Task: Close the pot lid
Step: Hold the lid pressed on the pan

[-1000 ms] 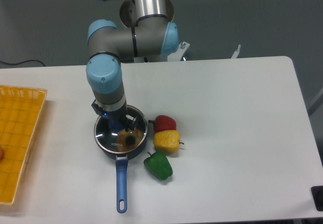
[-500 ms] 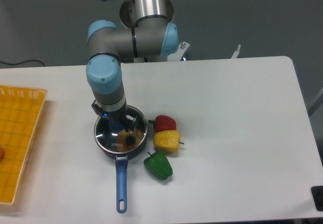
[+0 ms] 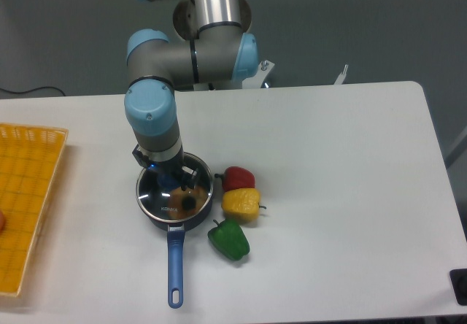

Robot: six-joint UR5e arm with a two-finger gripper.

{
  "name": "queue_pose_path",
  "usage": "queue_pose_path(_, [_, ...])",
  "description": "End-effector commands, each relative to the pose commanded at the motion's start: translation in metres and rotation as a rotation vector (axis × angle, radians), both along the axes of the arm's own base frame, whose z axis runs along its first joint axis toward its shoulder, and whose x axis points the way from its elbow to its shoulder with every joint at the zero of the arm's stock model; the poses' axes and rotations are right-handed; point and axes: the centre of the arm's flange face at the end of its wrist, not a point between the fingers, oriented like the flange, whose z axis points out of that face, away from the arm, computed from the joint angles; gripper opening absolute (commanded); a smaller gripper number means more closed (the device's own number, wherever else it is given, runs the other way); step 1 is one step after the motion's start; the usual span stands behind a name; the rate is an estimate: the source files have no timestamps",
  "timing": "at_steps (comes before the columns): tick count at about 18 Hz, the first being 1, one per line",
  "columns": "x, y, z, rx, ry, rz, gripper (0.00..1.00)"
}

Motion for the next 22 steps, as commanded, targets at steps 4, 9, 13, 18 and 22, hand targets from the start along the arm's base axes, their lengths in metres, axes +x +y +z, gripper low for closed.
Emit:
queue_pose_path(4, [-0.0002,0.0003,-0.0018,-0.003,-0.002,0.000,0.66])
queue_pose_path(9, [0.0041,0.0032,-0.0036,-0.005,-0.001,-0.009,0.70])
queue_pose_path(13, [0.0037,0.0035,-0.0032,-0.002,0.003,-0.009,0.75])
queue_pose_path(18, [0.0038,0.0034,-0.0023,-0.001,0.003,-0.009,0.79])
queue_pose_path(22, [0.0039,0.0032,-0.0014,0.001,0.004,-0.009,0.85])
